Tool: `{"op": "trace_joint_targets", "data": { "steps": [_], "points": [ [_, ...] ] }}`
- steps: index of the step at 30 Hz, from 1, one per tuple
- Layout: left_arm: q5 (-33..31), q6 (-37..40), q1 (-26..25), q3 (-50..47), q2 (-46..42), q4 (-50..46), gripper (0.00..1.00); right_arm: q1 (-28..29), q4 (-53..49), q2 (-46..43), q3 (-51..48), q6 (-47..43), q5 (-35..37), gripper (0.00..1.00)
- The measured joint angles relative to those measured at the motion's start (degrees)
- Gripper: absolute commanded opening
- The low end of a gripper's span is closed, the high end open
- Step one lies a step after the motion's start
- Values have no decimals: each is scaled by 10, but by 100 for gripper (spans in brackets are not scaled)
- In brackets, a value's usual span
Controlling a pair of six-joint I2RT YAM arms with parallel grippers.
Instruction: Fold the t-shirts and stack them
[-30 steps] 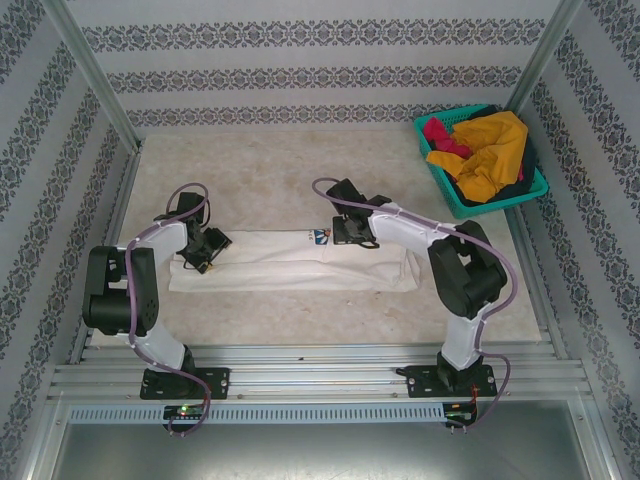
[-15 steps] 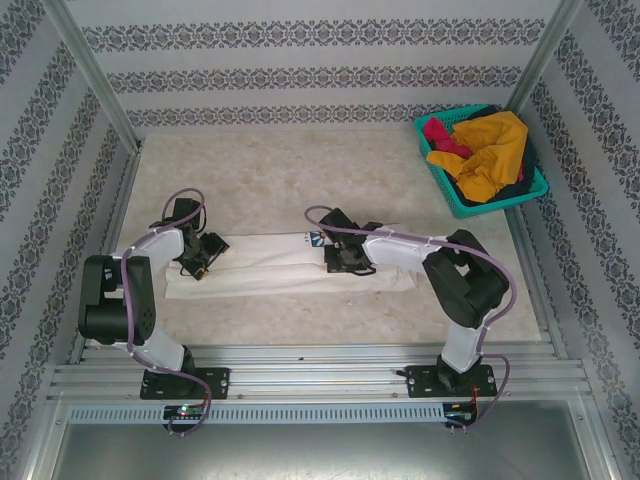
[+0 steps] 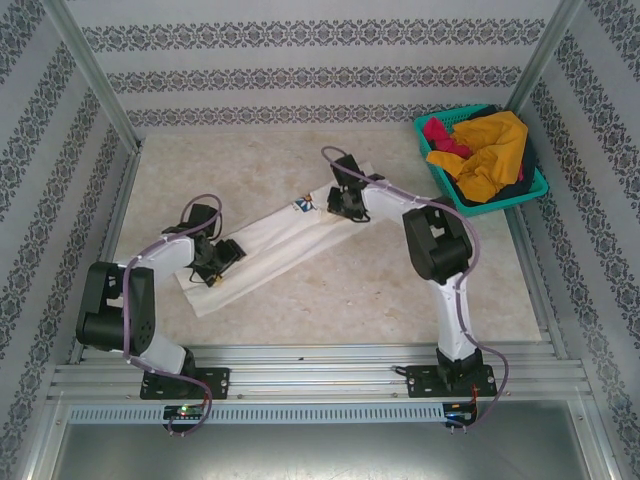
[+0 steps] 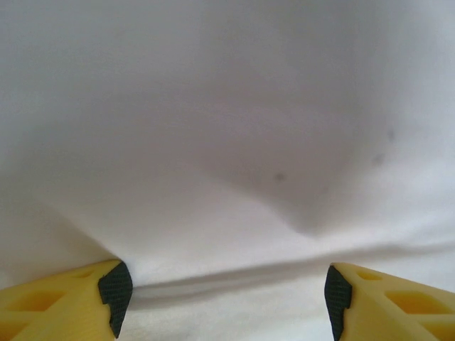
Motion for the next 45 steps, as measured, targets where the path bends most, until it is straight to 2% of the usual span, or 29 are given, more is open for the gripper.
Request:
{"op": "trace_joint_targets", "data": {
  "steps": [4, 9, 11, 14, 17, 20, 22, 26, 30, 37, 45],
  "points": [
    [26, 0, -55, 2, 3, -4, 75, -10, -20, 99, 158, 9, -15, 26],
    [60, 0, -99, 2, 3, 0, 75, -14, -42, 203, 336, 18, -65, 35],
    [69, 3, -103, 3, 3, -1, 77, -14, -47, 228, 383, 14, -83, 39],
    [65, 19, -100, 18, 3, -16, 84, -14, -53, 232, 402, -2, -96, 45],
    [62, 40, -86, 43, 0, -24, 90, -14, -38, 203, 372, -24, -100, 50],
    [43, 67, -54, 67, -9, -27, 90, -9, -5, 120, 252, -44, -95, 51],
    [30, 84, -25, 75, -12, -28, 86, -2, 19, 60, 173, -51, -94, 51],
    [13, 107, 30, 75, -2, -38, 72, 33, 61, -6, 90, -55, -98, 50],
    [-3, 121, 46, 66, 14, -52, 65, 86, 71, -10, 72, -55, -106, 46],
    [-3, 125, 45, 37, 19, -64, 62, 167, 48, 20, 77, -57, -127, 43],
    [-3, 125, 45, 22, 19, -63, 61, 169, -41, 42, 76, -79, -79, 35]
  ]
}}
